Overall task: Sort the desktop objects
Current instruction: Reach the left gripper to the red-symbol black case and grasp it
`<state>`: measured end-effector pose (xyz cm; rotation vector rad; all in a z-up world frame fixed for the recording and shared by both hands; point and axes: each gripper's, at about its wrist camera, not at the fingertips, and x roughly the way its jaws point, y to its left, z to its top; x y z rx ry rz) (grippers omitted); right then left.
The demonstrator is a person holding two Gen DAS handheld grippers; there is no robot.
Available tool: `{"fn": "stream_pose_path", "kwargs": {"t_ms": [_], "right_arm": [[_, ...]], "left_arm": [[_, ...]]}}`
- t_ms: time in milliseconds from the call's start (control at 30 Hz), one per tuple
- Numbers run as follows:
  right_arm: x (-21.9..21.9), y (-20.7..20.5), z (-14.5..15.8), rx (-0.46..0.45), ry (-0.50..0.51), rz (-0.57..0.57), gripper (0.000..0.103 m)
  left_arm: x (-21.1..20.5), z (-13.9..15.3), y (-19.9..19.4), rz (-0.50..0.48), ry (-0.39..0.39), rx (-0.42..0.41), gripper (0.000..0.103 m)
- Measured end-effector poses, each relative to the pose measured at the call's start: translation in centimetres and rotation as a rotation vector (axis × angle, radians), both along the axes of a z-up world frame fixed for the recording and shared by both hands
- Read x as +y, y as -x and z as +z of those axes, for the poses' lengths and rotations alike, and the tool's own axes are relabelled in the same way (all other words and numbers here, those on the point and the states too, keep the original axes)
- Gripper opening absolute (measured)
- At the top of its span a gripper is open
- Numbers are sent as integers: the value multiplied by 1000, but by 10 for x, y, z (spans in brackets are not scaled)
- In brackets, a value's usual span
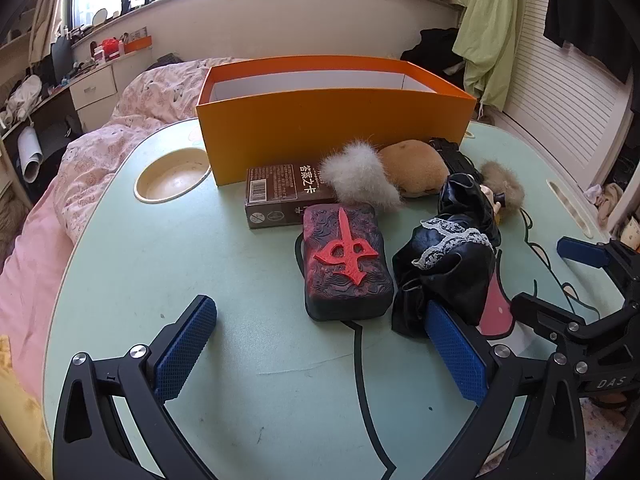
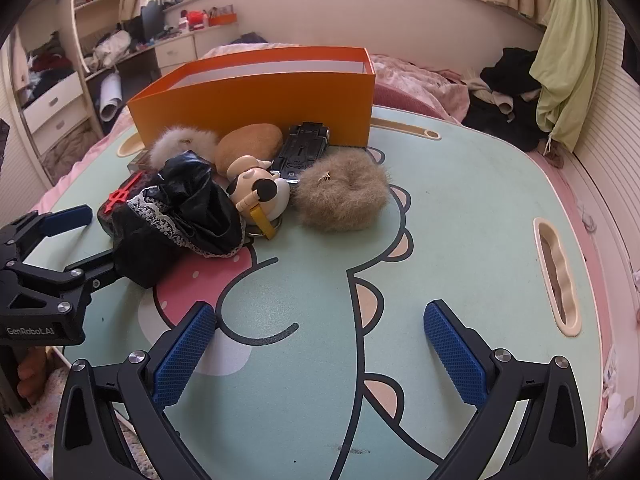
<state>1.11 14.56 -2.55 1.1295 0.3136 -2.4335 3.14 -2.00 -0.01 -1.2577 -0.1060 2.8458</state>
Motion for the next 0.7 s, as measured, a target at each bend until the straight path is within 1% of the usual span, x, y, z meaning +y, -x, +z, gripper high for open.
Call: {"fn": "stream_pose_path", "kwargs": {"t_ms": [100, 200, 267, 333, 400, 433, 500, 567, 600, 667, 700], "right_arm": [[0, 0, 0, -2, 2, 0, 103], [-2, -1, 2, -1, 2, 0, 103], [-2, 0, 1, -2, 3, 0, 103], [-1, 0, 1, -1, 2, 0, 103], [-1, -1, 1, -2, 3, 0, 103], [-2, -1, 1, -2, 3, 0, 103], [-2, -1, 1, -1, 3, 0, 103], [-2, -1, 1, -1, 3, 0, 103], [-1, -1, 1, -1, 3, 0, 103], [-1, -1, 1, -1, 3, 0, 103], [-1, -1, 1, -1, 3, 0, 103]], "left_arm": [[-5, 6, -4, -19, -63, 36, 103], [-10, 21, -12, -18, -98, 115, 103], [-8, 31, -11, -22, -82, 148, 103], [-6, 34, -5, -9, -44, 151, 103], [-4, 34, 3, -13, -42, 143, 102], [-4, 33, 7, -14, -49, 133, 99], [-2, 28, 14, -13, -53, 104, 88], [-2, 24, 16, -13, -55, 91, 69], [-1, 22, 17, -17, -52, 87, 64], [0, 20, 16, -31, -36, 82, 49], [1, 18, 16, -40, -28, 74, 46]]}}
